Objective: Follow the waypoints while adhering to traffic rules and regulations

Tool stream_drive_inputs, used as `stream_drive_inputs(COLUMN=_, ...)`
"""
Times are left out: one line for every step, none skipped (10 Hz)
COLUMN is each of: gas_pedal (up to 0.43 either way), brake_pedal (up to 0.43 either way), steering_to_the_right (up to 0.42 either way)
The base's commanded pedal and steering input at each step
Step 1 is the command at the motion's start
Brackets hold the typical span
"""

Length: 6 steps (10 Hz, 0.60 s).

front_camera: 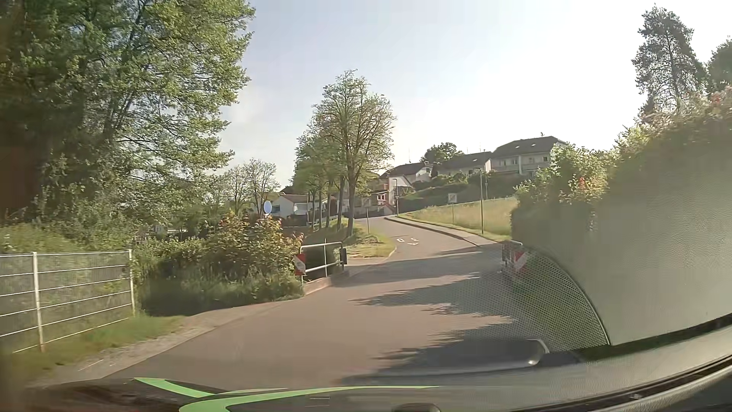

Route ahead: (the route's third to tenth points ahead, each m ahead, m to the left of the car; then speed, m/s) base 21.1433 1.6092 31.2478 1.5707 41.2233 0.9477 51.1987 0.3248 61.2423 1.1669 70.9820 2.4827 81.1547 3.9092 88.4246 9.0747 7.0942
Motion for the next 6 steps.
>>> stream_drive_inputs(gas_pedal=0.039, brake_pedal=0.000, steering_to_the_right=0.054)
stream_drive_inputs(gas_pedal=0.039, brake_pedal=0.000, steering_to_the_right=0.054)
stream_drive_inputs(gas_pedal=0.039, brake_pedal=0.000, steering_to_the_right=0.054)
stream_drive_inputs(gas_pedal=0.047, brake_pedal=0.000, steering_to_the_right=0.053)
stream_drive_inputs(gas_pedal=0.047, brake_pedal=0.000, steering_to_the_right=0.053)
stream_drive_inputs(gas_pedal=0.047, brake_pedal=0.000, steering_to_the_right=0.053)
